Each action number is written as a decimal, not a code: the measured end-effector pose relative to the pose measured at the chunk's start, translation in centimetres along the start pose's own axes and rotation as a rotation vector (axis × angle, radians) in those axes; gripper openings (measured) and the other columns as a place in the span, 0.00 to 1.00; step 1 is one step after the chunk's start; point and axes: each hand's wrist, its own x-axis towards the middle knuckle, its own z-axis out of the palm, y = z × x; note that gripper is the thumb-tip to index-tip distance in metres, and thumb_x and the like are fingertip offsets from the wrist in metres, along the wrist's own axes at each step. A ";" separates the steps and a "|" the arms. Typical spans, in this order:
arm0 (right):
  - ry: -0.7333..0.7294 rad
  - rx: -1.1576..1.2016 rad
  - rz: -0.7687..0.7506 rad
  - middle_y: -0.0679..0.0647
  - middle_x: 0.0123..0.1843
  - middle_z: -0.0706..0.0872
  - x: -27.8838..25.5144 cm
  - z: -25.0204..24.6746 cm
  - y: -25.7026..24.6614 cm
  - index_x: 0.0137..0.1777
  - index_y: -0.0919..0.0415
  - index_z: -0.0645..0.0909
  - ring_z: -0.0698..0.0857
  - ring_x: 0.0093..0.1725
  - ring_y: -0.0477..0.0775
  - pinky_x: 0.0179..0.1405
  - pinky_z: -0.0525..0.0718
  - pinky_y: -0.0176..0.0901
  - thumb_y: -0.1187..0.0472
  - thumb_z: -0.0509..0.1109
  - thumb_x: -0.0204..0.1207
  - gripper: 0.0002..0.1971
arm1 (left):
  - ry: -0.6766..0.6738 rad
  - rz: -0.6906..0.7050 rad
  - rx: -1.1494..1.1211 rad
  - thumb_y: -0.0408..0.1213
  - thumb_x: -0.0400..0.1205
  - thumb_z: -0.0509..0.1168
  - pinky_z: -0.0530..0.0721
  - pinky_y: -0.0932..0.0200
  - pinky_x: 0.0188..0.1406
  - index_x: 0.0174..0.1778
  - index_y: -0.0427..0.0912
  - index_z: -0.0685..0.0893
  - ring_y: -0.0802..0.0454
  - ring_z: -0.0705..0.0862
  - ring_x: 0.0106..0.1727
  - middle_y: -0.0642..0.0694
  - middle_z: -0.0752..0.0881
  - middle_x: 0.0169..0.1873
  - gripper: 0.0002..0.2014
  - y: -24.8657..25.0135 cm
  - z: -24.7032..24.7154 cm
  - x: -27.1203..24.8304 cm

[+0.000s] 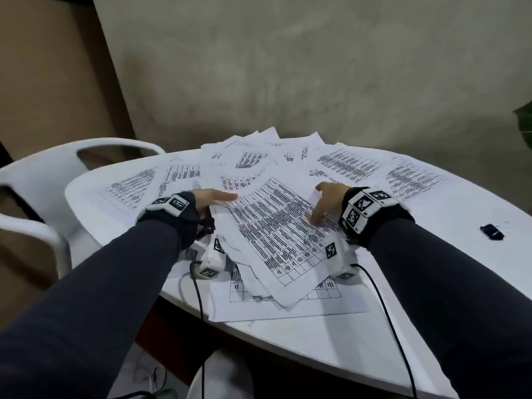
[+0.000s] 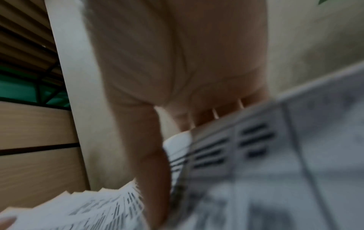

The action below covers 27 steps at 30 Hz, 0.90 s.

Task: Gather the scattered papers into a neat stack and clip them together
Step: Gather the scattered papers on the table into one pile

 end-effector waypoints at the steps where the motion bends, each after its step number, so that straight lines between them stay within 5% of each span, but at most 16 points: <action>1: -0.042 -0.085 0.002 0.61 0.64 0.83 0.0 0.1 -0.2 0.69 0.64 0.74 0.83 0.60 0.62 0.55 0.84 0.48 0.58 0.80 0.64 0.33 | -0.018 -0.022 0.064 0.48 0.63 0.79 0.85 0.57 0.32 0.64 0.33 0.79 0.42 0.85 0.29 0.35 0.89 0.34 0.36 0.1 0.1 -0.4; 3: -0.124 -0.097 -0.014 0.57 0.46 0.85 0.0 0.2 -0.5 0.50 0.64 0.80 0.83 0.44 0.56 0.39 0.81 0.40 0.53 0.78 0.67 0.18 | 0.000 -0.015 0.179 0.39 0.62 0.81 0.83 0.47 0.50 0.62 0.29 0.81 0.37 0.85 0.45 0.32 0.87 0.51 0.34 0.3 0.2 -0.5; 4: -0.139 -0.040 -0.028 0.58 0.43 0.84 0.1 0.1 -0.3 0.47 0.67 0.80 0.82 0.42 0.56 0.39 0.80 0.40 0.50 0.76 0.70 0.19 | 0.029 0.002 0.223 0.35 0.64 0.79 0.83 0.44 0.55 0.61 0.28 0.82 0.35 0.85 0.49 0.31 0.87 0.54 0.29 0.5 0.2 -0.8; 5: -0.121 0.017 -0.014 0.60 0.46 0.85 0.4 0.0 0.1 0.50 0.70 0.81 0.84 0.46 0.58 0.45 0.82 0.43 0.48 0.73 0.72 0.23 | 0.055 0.017 0.269 0.33 0.66 0.78 0.85 0.44 0.55 0.59 0.28 0.83 0.34 0.85 0.49 0.31 0.87 0.52 0.26 0.6 0.1 -1.0; 7: 0.020 0.139 0.068 0.63 0.55 0.84 0.9 -0.6 1.3 0.55 0.69 0.82 0.83 0.56 0.60 0.55 0.80 0.46 0.47 0.72 0.73 0.23 | 0.104 0.062 0.344 0.33 0.70 0.75 0.82 0.52 0.37 0.59 0.26 0.83 0.37 0.80 0.37 0.33 0.85 0.38 0.23 0.7 -0.7 -1.1; 10: 0.154 0.334 0.216 0.60 0.37 0.76 0.9 -1.5 3.5 0.33 0.61 0.71 0.76 0.36 0.51 0.32 0.77 0.39 0.56 0.73 0.74 0.16 | 0.118 0.070 0.333 0.31 0.69 0.76 0.85 0.50 0.45 0.52 0.30 0.86 0.36 0.84 0.44 0.31 0.87 0.48 0.17 0.9 -2.8 -1.1; 12: 0.084 0.546 0.260 0.57 0.32 0.74 0.8 -1.3 4.0 0.33 0.64 0.71 0.75 0.29 0.52 0.21 0.78 0.34 0.63 0.72 0.76 0.14 | 0.153 0.024 0.403 0.32 0.69 0.76 0.83 0.58 0.30 0.47 0.26 0.85 0.40 0.81 0.33 0.35 0.84 0.34 0.15 0.8 -3.4 -1.4; 14: 0.011 0.724 0.252 0.58 0.33 0.77 0.7 -0.6 3.8 0.36 0.64 0.74 0.80 0.27 0.54 0.23 0.81 0.38 0.65 0.70 0.77 0.10 | 0.163 -0.027 0.493 0.33 0.72 0.74 0.71 0.63 0.19 0.41 0.26 0.82 0.45 0.71 0.26 0.41 0.75 0.26 0.12 0.4 -3.1 -1.8; 17: -0.074 0.753 0.173 0.58 0.31 0.77 0.7 0.3 2.4 0.32 0.63 0.75 0.77 0.22 0.54 0.25 0.75 0.38 0.63 0.70 0.75 0.12 | 0.140 -0.026 0.453 0.30 0.72 0.74 0.67 0.63 0.21 0.29 0.29 0.75 0.46 0.69 0.24 0.42 0.71 0.24 0.14 0.1 -1.8 -2.0; 21: -0.086 0.633 0.155 0.55 0.27 0.74 0.5 1.1 1.2 0.33 0.62 0.76 0.71 0.25 0.52 0.30 0.70 0.39 0.44 0.76 0.67 0.21 | 0.091 -0.005 0.401 0.32 0.71 0.75 0.70 0.64 0.20 0.40 0.34 0.81 0.46 0.71 0.25 0.41 0.73 0.23 0.10 0.4 -0.5 -1.8; 23: -0.127 0.636 0.165 0.56 0.28 0.72 0.6 1.3 1.0 0.33 0.61 0.77 0.70 0.25 0.53 0.31 0.70 0.41 0.39 0.80 0.57 0.26 | 0.047 0.059 0.377 0.32 0.72 0.75 0.77 0.59 0.28 0.43 0.36 0.83 0.45 0.77 0.32 0.42 0.83 0.25 0.08 0.5 0.1 -1.6; 25: -0.101 0.561 0.191 0.57 0.26 0.73 0.5 1.2 0.9 0.33 0.60 0.75 0.71 0.24 0.53 0.28 0.70 0.40 0.41 0.82 0.55 0.25 | -0.015 0.137 0.374 0.35 0.69 0.77 0.84 0.50 0.53 0.51 0.37 0.86 0.40 0.85 0.50 0.42 0.92 0.42 0.15 0.4 0.4 -1.2; 27: -0.021 0.497 0.204 0.59 0.25 0.76 0.9 1.2 1.3 0.34 0.62 0.76 0.73 0.22 0.54 0.27 0.73 0.39 0.45 0.83 0.57 0.24 | -0.009 0.205 0.346 0.35 0.69 0.77 0.79 0.49 0.66 0.61 0.36 0.84 0.41 0.83 0.62 0.41 0.87 0.58 0.24 0.8 0.4 -1.6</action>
